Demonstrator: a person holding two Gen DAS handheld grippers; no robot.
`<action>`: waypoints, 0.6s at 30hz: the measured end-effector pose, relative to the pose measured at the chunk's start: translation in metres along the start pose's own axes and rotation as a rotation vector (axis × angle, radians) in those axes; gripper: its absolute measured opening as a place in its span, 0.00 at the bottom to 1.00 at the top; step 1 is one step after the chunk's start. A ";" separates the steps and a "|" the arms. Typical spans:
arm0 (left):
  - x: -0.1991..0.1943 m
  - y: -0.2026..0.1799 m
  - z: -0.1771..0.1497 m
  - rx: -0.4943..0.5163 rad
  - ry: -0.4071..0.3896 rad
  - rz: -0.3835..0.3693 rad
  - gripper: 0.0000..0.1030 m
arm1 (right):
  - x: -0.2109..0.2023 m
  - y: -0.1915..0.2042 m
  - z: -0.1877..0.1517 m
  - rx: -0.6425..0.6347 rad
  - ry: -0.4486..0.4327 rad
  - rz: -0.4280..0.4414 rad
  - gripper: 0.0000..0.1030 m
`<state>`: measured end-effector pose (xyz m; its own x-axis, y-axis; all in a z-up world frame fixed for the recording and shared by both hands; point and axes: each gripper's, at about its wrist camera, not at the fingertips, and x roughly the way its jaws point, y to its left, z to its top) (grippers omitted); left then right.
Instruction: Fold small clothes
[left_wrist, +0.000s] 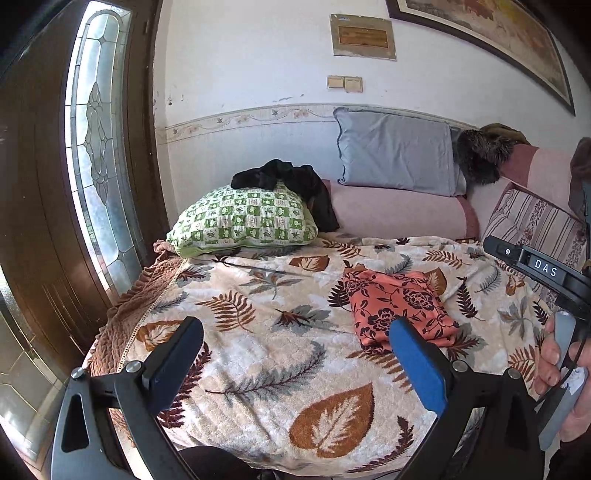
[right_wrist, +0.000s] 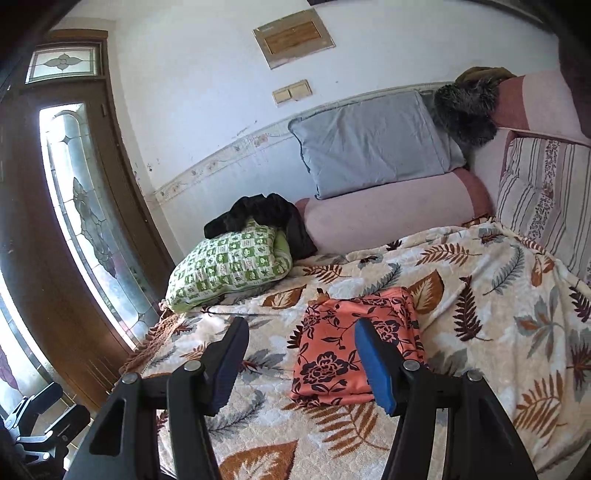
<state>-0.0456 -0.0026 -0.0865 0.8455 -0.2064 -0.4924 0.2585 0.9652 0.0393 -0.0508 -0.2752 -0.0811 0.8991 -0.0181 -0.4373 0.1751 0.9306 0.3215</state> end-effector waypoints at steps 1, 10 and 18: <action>-0.005 0.003 0.001 -0.006 -0.012 0.007 0.98 | -0.005 0.005 0.002 -0.008 -0.012 0.004 0.62; -0.002 0.029 0.005 -0.052 0.046 0.059 0.98 | -0.024 0.031 0.013 -0.051 -0.052 0.033 0.62; 0.040 0.060 0.002 -0.122 0.154 0.164 0.98 | 0.016 0.028 0.012 -0.016 0.000 0.070 0.64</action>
<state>0.0052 0.0467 -0.1022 0.7878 -0.0277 -0.6153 0.0575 0.9979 0.0287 -0.0267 -0.2542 -0.0687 0.9088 0.0471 -0.4145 0.1058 0.9351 0.3382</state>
